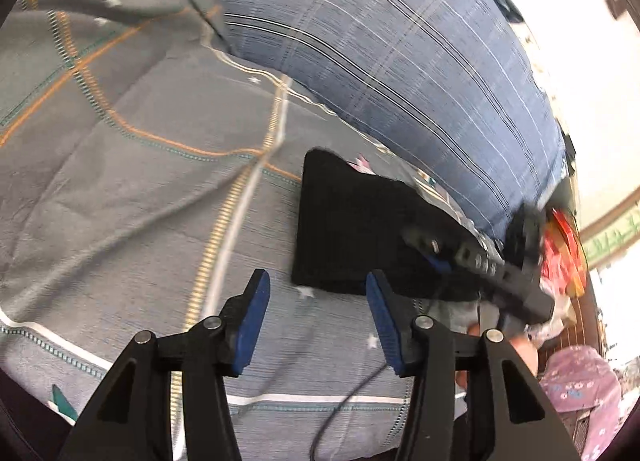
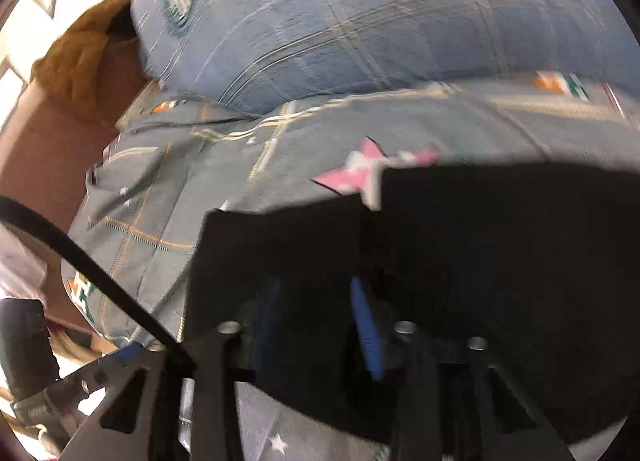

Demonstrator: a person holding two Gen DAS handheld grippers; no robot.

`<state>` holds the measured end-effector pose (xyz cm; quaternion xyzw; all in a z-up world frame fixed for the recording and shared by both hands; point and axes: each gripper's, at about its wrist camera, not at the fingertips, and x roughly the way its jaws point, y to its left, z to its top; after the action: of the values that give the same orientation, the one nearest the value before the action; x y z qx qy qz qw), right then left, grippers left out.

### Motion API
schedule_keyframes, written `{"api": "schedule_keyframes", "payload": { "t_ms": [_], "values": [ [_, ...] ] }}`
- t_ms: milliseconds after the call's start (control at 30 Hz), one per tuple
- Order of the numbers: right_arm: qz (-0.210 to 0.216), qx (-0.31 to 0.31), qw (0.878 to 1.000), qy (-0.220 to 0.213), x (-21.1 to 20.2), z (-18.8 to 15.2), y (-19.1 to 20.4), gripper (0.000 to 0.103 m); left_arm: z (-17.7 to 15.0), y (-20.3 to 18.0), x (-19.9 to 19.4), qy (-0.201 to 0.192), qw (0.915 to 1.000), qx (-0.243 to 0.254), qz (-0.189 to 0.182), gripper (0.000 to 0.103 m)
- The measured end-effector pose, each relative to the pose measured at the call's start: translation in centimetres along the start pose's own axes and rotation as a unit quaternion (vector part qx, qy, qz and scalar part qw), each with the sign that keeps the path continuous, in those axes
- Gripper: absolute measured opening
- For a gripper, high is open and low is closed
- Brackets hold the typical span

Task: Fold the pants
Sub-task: 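Fold the held pants over with the right gripper and release onto the stack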

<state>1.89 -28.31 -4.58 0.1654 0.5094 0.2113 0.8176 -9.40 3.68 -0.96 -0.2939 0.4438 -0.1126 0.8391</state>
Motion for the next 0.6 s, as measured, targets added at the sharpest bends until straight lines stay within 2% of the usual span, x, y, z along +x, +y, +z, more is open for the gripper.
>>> {"api": "schedule_keyframes", "payload": {
  "t_ms": [100,133,233,267,300,333,400,500,533,600],
  "values": [
    [0.009,0.017,1.000,-0.007,-1.2,-1.3,-1.1,0.046,0.2,0.6,0.1,0.001,0.9998,-0.017,-0.008,0.049],
    [-0.005,0.008,1.000,-0.013,-2.1,-1.4,-0.7,0.048,0.1,0.7,0.1,0.001,0.9998,-0.016,-0.008,0.050],
    [-0.047,-0.062,0.995,-0.063,-5.2,-1.0,2.8,0.050,0.1,0.4,0.5,0.003,0.9999,-0.012,-0.004,0.050],
    [-0.044,-0.073,0.994,-0.075,-6.0,-0.5,3.9,0.050,0.1,0.3,0.6,0.003,0.9999,-0.012,-0.003,0.050],
    [-0.031,-0.077,0.993,-0.081,-6.4,0.1,4.6,0.055,0.0,0.2,0.7,0.004,0.9999,-0.011,-0.003,0.050],
    [-0.011,-0.081,0.993,-0.086,-6.6,0.7,5.5,0.064,0.0,0.2,0.7,0.005,0.9999,-0.009,-0.002,0.050],
    [0.013,-0.083,0.993,-0.089,-5.6,2.0,7.0,0.073,-0.1,-0.3,0.7,0.005,0.9999,0.002,0.013,0.050],
    [0.016,-0.065,0.995,-0.068,-2.1,3.0,7.4,0.074,-0.4,-0.8,0.2,0.000,0.9984,0.026,0.051,0.050],
    [0.005,-0.054,0.997,-0.055,-0.8,3.0,6.7,0.074,-0.4,-0.7,-0.2,-0.003,0.9978,0.030,0.060,0.050],
    [-0.049,-0.019,0.999,-0.009,3.0,2.2,4.6,0.074,-0.3,-0.4,-0.9,-0.009,0.9976,0.028,0.062,0.051]
  ]
}}
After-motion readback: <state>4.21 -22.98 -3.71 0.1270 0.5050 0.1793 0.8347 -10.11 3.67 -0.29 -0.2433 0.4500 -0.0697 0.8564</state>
